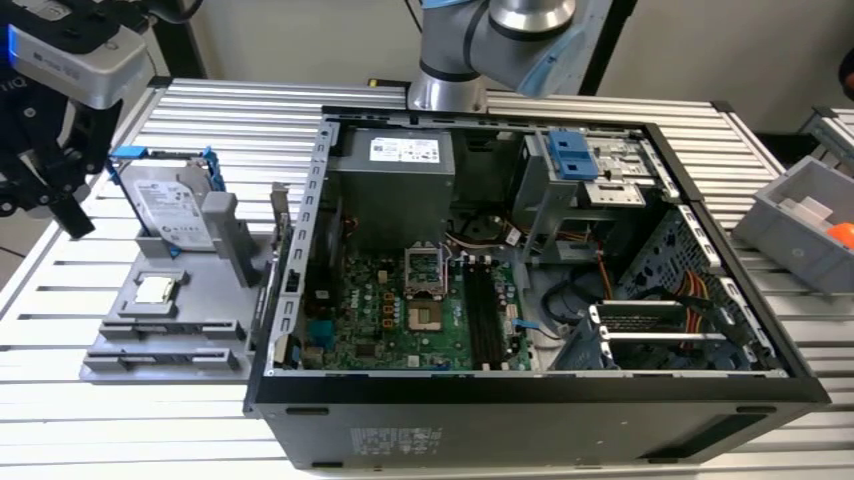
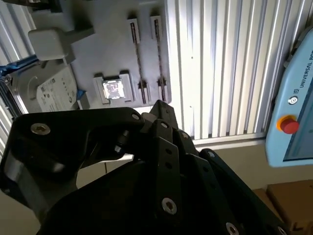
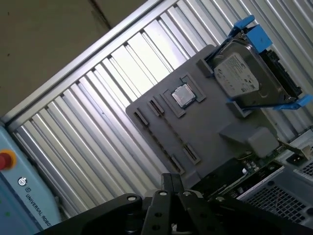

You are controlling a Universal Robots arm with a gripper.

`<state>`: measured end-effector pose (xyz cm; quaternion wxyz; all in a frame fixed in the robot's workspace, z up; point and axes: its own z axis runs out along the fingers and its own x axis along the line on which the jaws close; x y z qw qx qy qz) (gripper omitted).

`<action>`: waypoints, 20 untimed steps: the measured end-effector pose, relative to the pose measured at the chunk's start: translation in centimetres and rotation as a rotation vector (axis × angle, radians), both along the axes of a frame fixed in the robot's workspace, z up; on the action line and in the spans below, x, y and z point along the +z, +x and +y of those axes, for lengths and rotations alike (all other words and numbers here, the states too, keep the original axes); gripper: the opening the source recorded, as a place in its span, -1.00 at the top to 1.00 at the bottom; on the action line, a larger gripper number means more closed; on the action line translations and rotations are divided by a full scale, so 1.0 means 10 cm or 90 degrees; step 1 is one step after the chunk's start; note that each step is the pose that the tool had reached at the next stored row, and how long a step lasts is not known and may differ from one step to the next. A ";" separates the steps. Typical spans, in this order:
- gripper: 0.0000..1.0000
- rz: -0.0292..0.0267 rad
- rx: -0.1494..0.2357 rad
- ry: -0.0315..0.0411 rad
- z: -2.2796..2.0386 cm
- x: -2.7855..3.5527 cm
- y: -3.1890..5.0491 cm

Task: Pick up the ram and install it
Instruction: 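Pick up the ram and move it above insertion slot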

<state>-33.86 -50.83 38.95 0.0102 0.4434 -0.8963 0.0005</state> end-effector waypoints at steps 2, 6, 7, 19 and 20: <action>1.00 0.0000 0.011 -0.0001 0.000 0.000 0.000; 1.00 0.0000 0.036 -0.0001 0.003 0.000 0.000; 1.00 0.0000 0.044 -0.0001 0.004 0.000 0.000; 1.00 0.0000 0.125 0.0003 0.005 0.000 0.000; 1.00 0.0000 0.126 0.0003 0.005 0.000 0.000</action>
